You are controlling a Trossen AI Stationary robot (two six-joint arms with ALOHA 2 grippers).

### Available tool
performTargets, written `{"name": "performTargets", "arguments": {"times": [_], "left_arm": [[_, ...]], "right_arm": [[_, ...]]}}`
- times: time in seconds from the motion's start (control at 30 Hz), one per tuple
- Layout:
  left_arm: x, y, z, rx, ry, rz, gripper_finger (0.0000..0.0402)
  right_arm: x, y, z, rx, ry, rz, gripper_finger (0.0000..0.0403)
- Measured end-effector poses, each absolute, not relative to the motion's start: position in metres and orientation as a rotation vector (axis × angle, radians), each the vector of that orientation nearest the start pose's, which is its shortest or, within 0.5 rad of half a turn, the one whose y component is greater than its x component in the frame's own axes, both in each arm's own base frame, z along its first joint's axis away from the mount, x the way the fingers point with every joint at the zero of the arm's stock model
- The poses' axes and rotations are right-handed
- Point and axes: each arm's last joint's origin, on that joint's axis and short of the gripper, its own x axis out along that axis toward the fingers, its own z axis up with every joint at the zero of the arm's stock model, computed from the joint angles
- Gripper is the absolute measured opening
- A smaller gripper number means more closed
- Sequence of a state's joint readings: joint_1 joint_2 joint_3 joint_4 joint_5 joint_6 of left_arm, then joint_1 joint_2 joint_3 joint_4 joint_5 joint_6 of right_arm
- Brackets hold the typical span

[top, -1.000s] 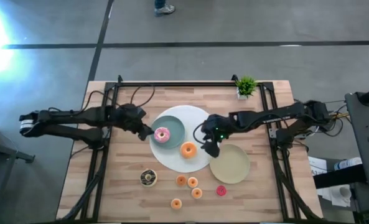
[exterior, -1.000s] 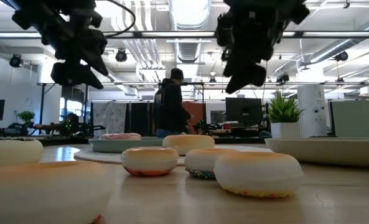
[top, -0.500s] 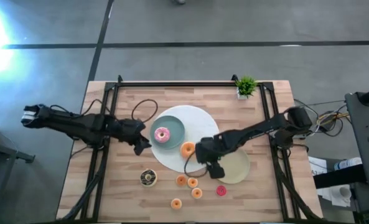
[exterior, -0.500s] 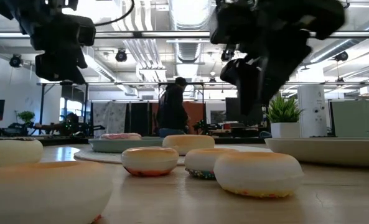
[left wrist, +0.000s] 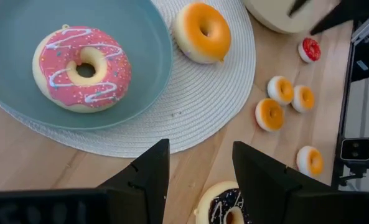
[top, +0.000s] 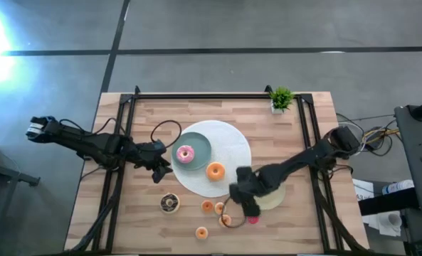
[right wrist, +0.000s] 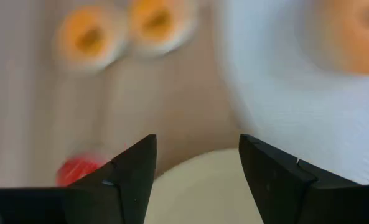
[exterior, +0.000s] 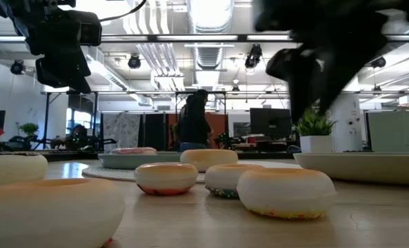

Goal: Pick & Place donuts
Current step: Put the big purple donut on the blue plate

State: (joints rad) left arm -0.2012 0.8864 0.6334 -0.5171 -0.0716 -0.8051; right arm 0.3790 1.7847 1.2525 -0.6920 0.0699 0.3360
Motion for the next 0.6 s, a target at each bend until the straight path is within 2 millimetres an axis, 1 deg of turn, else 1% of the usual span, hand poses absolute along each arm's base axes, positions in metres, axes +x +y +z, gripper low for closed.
{"name": "performTargets", "arguments": {"times": [0.03, 0.1, 0.17, 0.23, 0.33, 0.47, 0.6], "left_arm": [[0.172, -0.033, 0.238, -0.660, 0.765, 0.190, 0.0149], [0.172, -0.033, 0.238, -0.666, 0.764, 0.193, 0.0149], [0.172, -0.033, 0.238, -0.670, 0.764, 0.194, 0.0149], [0.172, -0.033, 0.238, -0.670, 0.763, 0.195, 0.0149], [0.172, -0.033, 0.238, -0.668, 0.754, 0.204, 0.0149], [0.172, -0.031, 0.238, -0.659, 0.728, 0.245, 0.0149], [0.172, -0.031, 0.238, -0.672, 0.713, 0.277, 0.0149]], "right_arm": [[0.331, 0.122, 0.201, 0.045, 1.199, 0.023, 0.0219], [0.340, 0.114, 0.206, 0.046, 1.145, 0.003, 0.0219], [0.347, 0.109, 0.210, -0.022, 1.093, 0.052, 0.0219], [0.354, 0.105, 0.210, -0.110, 1.053, 0.111, 0.0219], [0.363, 0.099, 0.202, -0.203, 1.029, 0.156, 0.0219], [0.374, 0.093, 0.184, -0.292, 1.025, 0.185, 0.0219], [0.381, 0.090, 0.169, -0.301, 1.045, 0.191, 0.0219]]}}
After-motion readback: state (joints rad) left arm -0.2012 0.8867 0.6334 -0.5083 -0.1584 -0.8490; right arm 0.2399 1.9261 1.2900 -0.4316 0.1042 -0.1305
